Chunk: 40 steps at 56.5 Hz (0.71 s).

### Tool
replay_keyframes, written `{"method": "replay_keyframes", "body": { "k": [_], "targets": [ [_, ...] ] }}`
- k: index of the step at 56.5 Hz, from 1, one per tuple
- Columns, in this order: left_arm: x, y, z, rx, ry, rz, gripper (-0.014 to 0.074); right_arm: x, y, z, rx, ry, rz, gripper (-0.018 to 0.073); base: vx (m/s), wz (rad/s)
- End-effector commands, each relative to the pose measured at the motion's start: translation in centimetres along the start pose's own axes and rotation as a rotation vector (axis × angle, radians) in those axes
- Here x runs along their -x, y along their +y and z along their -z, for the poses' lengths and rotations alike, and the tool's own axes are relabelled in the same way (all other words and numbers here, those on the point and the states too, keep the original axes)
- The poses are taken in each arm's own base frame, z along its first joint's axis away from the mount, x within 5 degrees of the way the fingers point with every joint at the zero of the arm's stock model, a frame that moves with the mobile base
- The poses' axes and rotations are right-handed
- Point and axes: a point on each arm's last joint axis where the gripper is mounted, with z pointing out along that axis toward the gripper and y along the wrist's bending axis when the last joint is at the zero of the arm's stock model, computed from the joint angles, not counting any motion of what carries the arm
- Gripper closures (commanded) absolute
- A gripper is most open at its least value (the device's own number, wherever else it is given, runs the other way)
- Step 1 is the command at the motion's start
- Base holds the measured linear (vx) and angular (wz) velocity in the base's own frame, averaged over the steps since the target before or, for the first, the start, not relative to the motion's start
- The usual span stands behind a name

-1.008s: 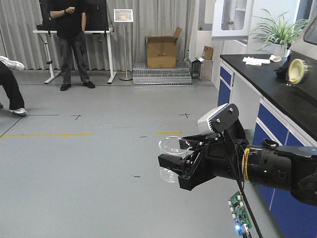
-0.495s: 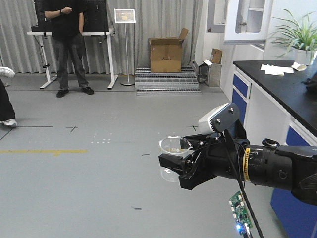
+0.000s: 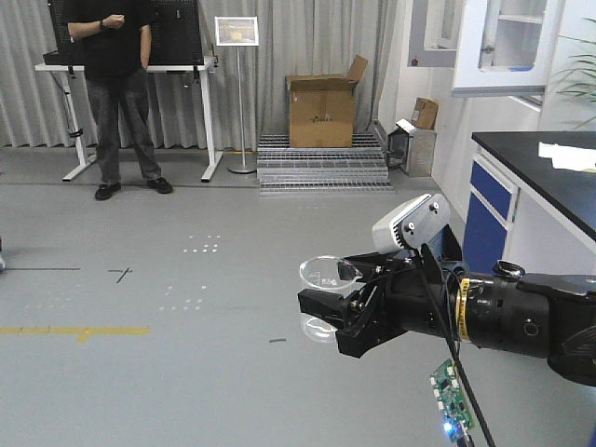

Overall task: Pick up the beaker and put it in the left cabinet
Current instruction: 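Hold the beaker in the right gripper while driving to the cabinet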

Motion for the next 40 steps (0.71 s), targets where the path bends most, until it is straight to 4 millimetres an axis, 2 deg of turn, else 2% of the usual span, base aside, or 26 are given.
{"method": "replay_keyframes", "body": {
  "k": [1, 40],
  "targets": [
    [1.12, -0.18, 0.26, -0.023, -0.108, 0.005, 0.0593, 2.40, 0.33, 1.21, -0.005, -0.086, 0.005, 0.0340, 0.76, 0.01],
    [1.12, -0.18, 0.26, -0.023, -0.109, 0.005, 0.0593, 2.41, 0.35, 1.21, -0.003, -0.087, 0.005, 0.0340, 0.76, 0.01]
  ]
}}
